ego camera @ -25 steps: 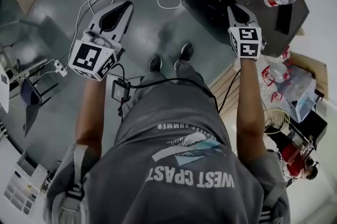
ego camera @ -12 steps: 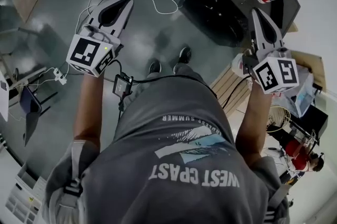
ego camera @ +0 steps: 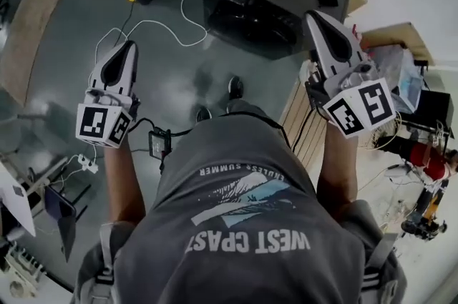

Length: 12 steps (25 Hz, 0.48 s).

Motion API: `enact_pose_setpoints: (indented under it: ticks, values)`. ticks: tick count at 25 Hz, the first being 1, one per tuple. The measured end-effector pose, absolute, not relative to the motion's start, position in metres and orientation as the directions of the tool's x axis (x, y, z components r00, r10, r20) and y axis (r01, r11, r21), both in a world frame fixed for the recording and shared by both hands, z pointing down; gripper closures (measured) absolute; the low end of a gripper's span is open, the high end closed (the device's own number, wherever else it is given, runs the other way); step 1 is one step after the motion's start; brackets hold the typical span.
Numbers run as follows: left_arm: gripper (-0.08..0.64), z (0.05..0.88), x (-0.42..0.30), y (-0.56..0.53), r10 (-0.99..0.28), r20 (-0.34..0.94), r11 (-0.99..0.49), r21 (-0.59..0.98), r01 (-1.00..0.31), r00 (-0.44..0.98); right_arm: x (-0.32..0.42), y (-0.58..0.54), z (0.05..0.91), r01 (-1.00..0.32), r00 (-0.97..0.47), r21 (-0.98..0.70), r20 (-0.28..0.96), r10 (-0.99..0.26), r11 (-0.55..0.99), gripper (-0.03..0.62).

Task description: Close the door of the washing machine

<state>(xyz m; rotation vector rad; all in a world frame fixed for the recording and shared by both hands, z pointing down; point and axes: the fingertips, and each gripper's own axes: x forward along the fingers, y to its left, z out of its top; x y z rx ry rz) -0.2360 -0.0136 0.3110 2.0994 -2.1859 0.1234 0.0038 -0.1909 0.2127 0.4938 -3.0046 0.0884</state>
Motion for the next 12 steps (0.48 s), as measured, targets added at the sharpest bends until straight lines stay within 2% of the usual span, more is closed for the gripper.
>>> enact_pose_setpoints:
  ticks: [12]
  values:
    - [0.535,0.309,-0.211,-0.03,-0.991,0.132,-0.034,0.029,-0.999,0.037,0.038,-0.193,0.215,-0.396,-0.914,-0.052,0.117,-0.388,0.917,0.565]
